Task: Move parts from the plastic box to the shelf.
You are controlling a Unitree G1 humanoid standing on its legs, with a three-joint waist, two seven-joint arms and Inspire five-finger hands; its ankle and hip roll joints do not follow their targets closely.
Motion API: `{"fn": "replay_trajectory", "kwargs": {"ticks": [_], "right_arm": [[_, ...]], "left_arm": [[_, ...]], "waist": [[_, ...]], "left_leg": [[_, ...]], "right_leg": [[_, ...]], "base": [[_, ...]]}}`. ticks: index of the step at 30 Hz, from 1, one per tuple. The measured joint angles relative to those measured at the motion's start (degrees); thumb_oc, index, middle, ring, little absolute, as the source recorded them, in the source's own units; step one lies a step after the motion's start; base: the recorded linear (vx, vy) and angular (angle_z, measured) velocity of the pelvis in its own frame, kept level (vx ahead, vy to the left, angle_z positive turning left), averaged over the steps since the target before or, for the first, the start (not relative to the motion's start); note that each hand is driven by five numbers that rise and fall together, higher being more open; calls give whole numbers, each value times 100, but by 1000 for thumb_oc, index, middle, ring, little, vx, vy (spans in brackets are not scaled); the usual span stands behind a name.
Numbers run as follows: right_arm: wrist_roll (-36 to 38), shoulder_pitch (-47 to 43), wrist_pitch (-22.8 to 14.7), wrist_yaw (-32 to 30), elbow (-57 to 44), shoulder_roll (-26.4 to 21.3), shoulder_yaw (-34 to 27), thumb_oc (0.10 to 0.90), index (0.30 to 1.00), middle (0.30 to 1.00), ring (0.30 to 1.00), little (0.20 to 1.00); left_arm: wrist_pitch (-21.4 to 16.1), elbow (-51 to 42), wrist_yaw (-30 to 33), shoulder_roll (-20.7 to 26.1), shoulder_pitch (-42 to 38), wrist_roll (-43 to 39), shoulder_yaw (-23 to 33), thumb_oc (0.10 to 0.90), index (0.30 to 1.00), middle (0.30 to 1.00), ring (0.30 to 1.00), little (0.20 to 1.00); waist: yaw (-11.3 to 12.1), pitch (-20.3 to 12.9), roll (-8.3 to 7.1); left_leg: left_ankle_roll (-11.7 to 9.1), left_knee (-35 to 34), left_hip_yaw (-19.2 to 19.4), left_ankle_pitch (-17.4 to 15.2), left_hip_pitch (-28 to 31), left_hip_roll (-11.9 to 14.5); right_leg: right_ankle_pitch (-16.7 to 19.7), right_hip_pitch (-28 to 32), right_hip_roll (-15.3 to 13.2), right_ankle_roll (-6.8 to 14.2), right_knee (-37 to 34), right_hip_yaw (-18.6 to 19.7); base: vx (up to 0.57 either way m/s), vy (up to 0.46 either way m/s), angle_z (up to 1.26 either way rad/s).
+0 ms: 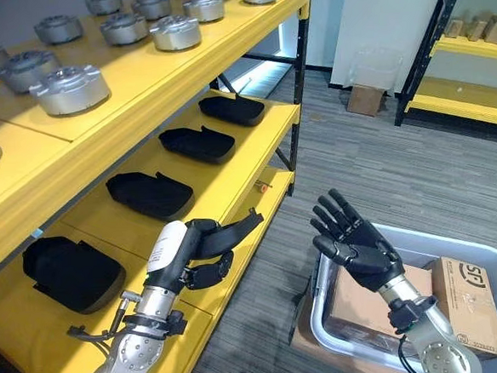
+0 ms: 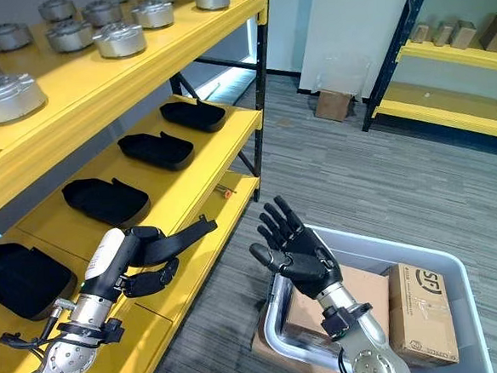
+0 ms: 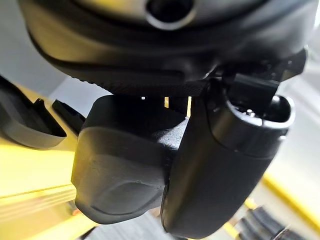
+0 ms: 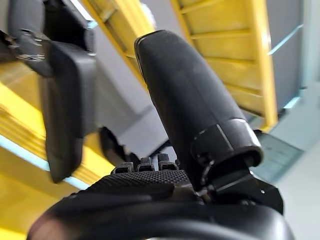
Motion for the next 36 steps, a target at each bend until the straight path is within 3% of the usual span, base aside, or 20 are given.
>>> {"fn": "replay_trajectory", "kwargs": {"ticks": [1, 2, 4, 5, 6, 8, 11, 17, 18, 19, 22, 24, 25, 27, 28, 30, 32, 34, 35, 36], "right_arm": [[4, 5, 12, 1, 1, -31, -6, 900, 1000, 1000, 1000, 1000], [21, -1, 22, 21, 14, -48, -7, 900, 1000, 1000, 1000, 1000], [355, 127, 125, 259, 24, -47, -6, 900, 1000, 1000, 1000, 1000], [490, 206, 172, 397, 22, -42, -9, 900, 1000, 1000, 1000, 1000], [576, 272, 236, 620, 15, -82, -24, 900, 1000, 1000, 1000, 1000], [565, 286, 280, 787, -1, -161, -127, 900, 1000, 1000, 1000, 1000], [559, 412, 274, 791, -4, -385, -164, 900, 1000, 1000, 1000, 1000], [547, 507, 177, 604, 12, -401, -110, 900, 1000, 1000, 1000, 1000], [547, 585, 152, 594, 13, -376, -113, 763, 808, 808, 808, 808], [548, 664, 150, 589, 13, -348, -110, 900, 1000, 1000, 1000, 1000], [548, 674, 74, 538, 45, -252, -80, 900, 1000, 1000, 1000, 1000], [549, 642, 31, 521, 38, -327, -49, 900, 1000, 1000, 1000, 1000], [546, 558, 15, 496, 143, -387, 49, 900, 1000, 1000, 1000, 1000], [493, 555, 12, 423, 183, -394, 132, 900, 1000, 1000, 1000, 1000], [441, 558, -71, 417, 171, -449, 104, 900, 1000, 1000, 1000, 1000], [440, 573, -220, 363, 175, -481, 0, 900, 1000, 1000, 1000, 1000], [442, 599, -267, 328, 175, -473, -156, 900, 1000, 1000, 1000, 1000], [440, 614, -269, 328, 175, -483, -182, 900, 1000, 1000, 1000, 1000], [439, 645, -268, 330, 169, -568, -190, 900, 1000, 1000, 1000, 1000], [432, 648, -245, 330, 238, -498, -157, 900, 1000, 1000, 1000, 1000]], "left_arm": [[1, -34, -40, 0, -5, -131, 81, 400, 300, 300, 300, 300], [15, -31, -62, -18, -26, -249, 130, 400, 300, 300, 300, 300], [84, -23, -75, -58, -98, -278, 193, 400, 300, 300, 300, 300], [100, -22, -76, -84, -99, -294, 198, 400, 300, 300, 300, 300], [101, -45, -81, -92, -26, -294, 193, 400, 300, 300, 300, 300], [114, -142, -128, -212, 217, -292, 186, 400, 300, 300, 300, 300], [114, -206, -276, -491, 398, -292, 197, 400, 300, 300, 300, 300], [101, -291, -424, -505, 407, -218, 189, 400, 300, 300, 300, 300], [97, -290, -512, -505, 344, -219, 179, 400, 300, 300, 300, 300], [84, -294, -576, -505, 277, -221, 172, 400, 300, 300, 300, 300], [62, -312, -618, -478, 90, -232, 40, 400, 300, 300, 300, 300], [17, -357, -625, -454, 22, -231, -102, 400, 300, 300, 300, 300], [-91, -355, -623, -402, 44, -234, -110, 400, 300, 300, 300, 300], [-112, -321, -625, -182, 31, -234, -196, 400, 300, 300, 300, 300], [-181, -328, -638, -114, 15, -238, -234, 400, 300, 300, 300, 300], [-219, -336, -648, -138, 4, -239, -266, 400, 300, 300, 300, 300], [-225, -336, -650, -142, -10, -250, -269, 400, 300, 300, 300, 300], [-226, -333, -650, -152, -32, -248, -269, 400, 300, 300, 300, 300], [-227, -335, -649, -208, -30, -248, -288, 400, 300, 300, 300, 300], [-222, -302, -630, -227, -47, -246, -310, 400, 300, 300, 300, 300]], "waist": [[-22, 28, 32], [-63, 76, 104], [-275, 96, 139], [-325, 93, 133], [-291, 88, 59], [-271, 88, 284], [-282, 63, 490], [-185, 62, 544], [-226, 68, 567], [-308, 73, 587], [-284, 123, 774], [-328, 126, 916], [-229, 208, 720], [-304, 178, 359], [-416, 175, 126], [-656, 169, 140], [-716, 135, 201], [-781, 117, 240], [-795, 79, 379], [-800, 69, 388]], "left_leg": [[47, 0, -91, -25, -10, 35], [75, -3, -245, -32, -16, 148], [11, 3, -760, 78, -121, 299], [-47, 1, -948, 120, -170, 328], [-94, 0, -989, 162, -163, 208], [-104, 2, -1115, 239, -217, 229], [-135, 14, -1284, 260, -276, 200], [-201, 60, -1423, 311, -388, 144], [-187, 85, -1397, 388, -448, 88], [-100, 101, -1235, 509, -517, -4], [-68, 96, -880, 728, -597, -67], [-410, -9, -522, 612, -659, 34], [-254, 120, 295, 16, -671, 199], [-193, 542, 859, 14, -692, 272], [-281, 965, 993, -30, -680, 520], [-299, 1490, 1016, -44, -589, 1082], [-359, 1747, 985, 5, -423, 1377], [-356, 1819, 986, 129, -300, 1441], [-115, 1749, 943, 918, -229, 1383], [-22, 1532, 934, 712, -149, 1213]], "right_leg": [[-13, -98, 24, -6, 209, 151], [-406, -194, 173, 114, 427, 531], [-1065, -206, 1310, -10, 498, 1606], [-1262, -174, 1675, -198, 379, 1905], [-1277, -39, 1778, -702, 12, 1868], [-1197, 103, 1905, -714, -135, 1754], [-1217, 134, 1898, -684, -217, 1589], [-1247, 271, 1897, -623, -342, 1427], [-1249, 350, 1873, -612, -398, 1257], [-1250, 453, 1838, -611, -489, 1036], [-1303, 610, 1889, -628, -493, 663], [-1367, 579, 1927, -913, -392, 540], [-1338, 485, 1708, -1031, -276, 374], [-1281, 524, 1314, -1017, -315, 213], [-1177, 628, 1119, -971, -392, 101], [-1140, 685, 1094, -970, -410, -121], [-1104, 688, 1010, -910, -370, -187], [-1061, 652, 865, -838, -269, -216], [-1086, 574, 829, -768, -49, -185], [-1047, 493, 635, -708, 204, -158]], "base": [[-11, -68, 27], [-12, -132, 55], [-15, -130, 100], [-19, -93, 96], [-31, -107, 60], [-56, -134, 37], [-79, -116, 30], [-91, -38, 22], [-140, 45, 90], [-118, 44, 95], [-163, 79, 87], [-119, 109, 73], [-80, 135, 56], [-87, 172, 46], [-93, 197, 53], [-73, 241, 56], [-72, 320, 28], [-66, 295, 25], [-68, 353, 36], [-60, 323, 50]]}}
